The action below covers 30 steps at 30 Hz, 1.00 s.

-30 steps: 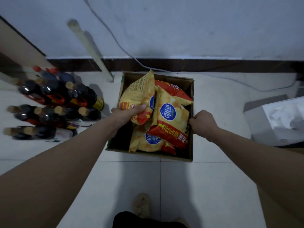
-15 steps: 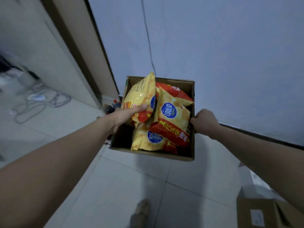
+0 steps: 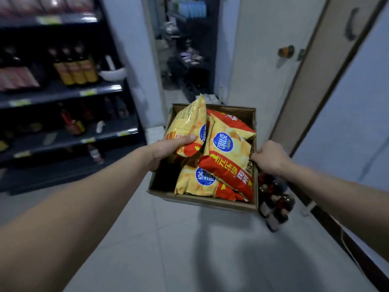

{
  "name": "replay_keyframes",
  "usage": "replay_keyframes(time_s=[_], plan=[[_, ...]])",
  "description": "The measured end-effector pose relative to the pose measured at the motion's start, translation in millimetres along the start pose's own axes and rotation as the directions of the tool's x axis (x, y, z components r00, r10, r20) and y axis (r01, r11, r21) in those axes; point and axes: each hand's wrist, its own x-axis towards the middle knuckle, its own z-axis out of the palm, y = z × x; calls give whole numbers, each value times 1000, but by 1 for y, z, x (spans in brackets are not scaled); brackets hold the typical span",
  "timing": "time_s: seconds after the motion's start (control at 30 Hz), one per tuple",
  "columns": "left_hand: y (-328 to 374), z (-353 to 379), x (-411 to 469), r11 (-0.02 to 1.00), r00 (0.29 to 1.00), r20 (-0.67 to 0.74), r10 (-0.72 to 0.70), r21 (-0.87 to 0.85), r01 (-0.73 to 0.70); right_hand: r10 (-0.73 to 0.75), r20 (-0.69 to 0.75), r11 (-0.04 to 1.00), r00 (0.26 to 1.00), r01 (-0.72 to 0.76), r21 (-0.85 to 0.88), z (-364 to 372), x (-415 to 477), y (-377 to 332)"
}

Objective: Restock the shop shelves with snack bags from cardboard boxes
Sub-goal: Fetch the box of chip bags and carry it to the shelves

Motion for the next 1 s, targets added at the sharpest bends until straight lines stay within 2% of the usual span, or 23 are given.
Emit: replay_keyframes(time_s=[0.17,0.33,0.47,0.67,0.87,1.0], plan=[[-85,-176,-88,979,944,-317,-93,-203,28,-251,221,968,942,247,47,112,-7,-179],[-190,-325,-196,922,810,-534,-240,-387,18,-471,398,861,787,508,15,244,-71,-348],[-255,-393,-288,860,726,-600,-336,-509,-23,-583,526,744,619,667,40,340,-138,-452],[-363,-465,-372,729,519,-676,-524,-670,-137,-617,690,608,379,786,112,460,-226,-562],[-436,-527,-408,634,400,-678,-617,-729,-259,-603,780,462,166,870,173,570,-283,-651],[-468,-579,-418,583,340,-668,-661,-744,-327,-577,814,409,67,887,216,636,-309,-714]])
